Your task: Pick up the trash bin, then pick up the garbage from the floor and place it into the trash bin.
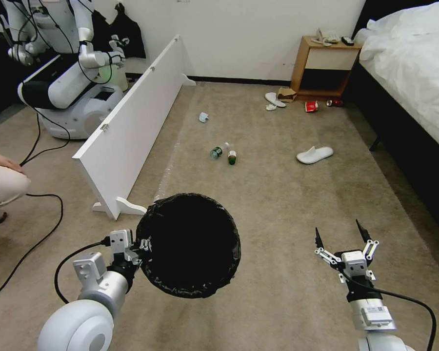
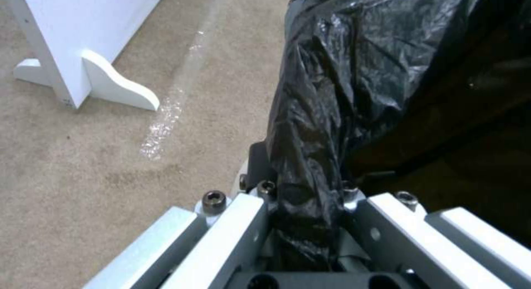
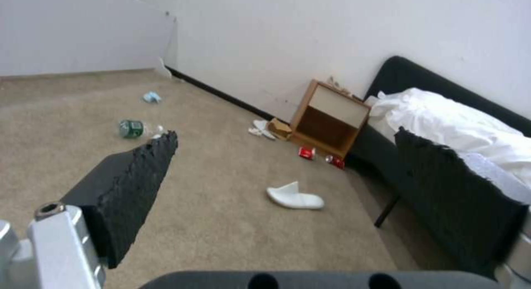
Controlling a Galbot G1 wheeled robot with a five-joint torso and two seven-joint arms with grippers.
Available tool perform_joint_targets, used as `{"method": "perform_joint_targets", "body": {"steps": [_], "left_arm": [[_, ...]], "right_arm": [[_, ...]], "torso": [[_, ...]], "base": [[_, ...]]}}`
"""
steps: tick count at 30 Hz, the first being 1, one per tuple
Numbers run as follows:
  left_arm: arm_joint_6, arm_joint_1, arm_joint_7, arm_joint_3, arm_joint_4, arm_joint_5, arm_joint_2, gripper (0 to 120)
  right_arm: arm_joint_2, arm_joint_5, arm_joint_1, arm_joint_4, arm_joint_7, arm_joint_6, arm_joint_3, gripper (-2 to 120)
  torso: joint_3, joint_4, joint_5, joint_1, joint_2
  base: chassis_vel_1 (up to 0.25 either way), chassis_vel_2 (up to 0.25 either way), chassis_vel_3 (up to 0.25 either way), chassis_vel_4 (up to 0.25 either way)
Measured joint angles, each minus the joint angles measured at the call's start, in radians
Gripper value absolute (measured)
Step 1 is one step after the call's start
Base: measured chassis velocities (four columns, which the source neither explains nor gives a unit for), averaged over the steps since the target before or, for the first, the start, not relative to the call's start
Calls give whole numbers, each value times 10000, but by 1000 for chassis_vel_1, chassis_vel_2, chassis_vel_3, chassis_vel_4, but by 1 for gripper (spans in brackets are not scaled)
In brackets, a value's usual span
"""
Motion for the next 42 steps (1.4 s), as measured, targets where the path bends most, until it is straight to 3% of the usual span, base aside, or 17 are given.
{"method": "perform_joint_targets", "body": {"steps": [42], "left_arm": [[-190, 103, 173, -24, 84, 381, -181, 2]], "right_arm": [[0, 0, -60, 272, 2, -191, 19, 100]], "torso": [[0, 0, 0, 0, 0]], "base": [[-5, 4, 5, -4]]}}
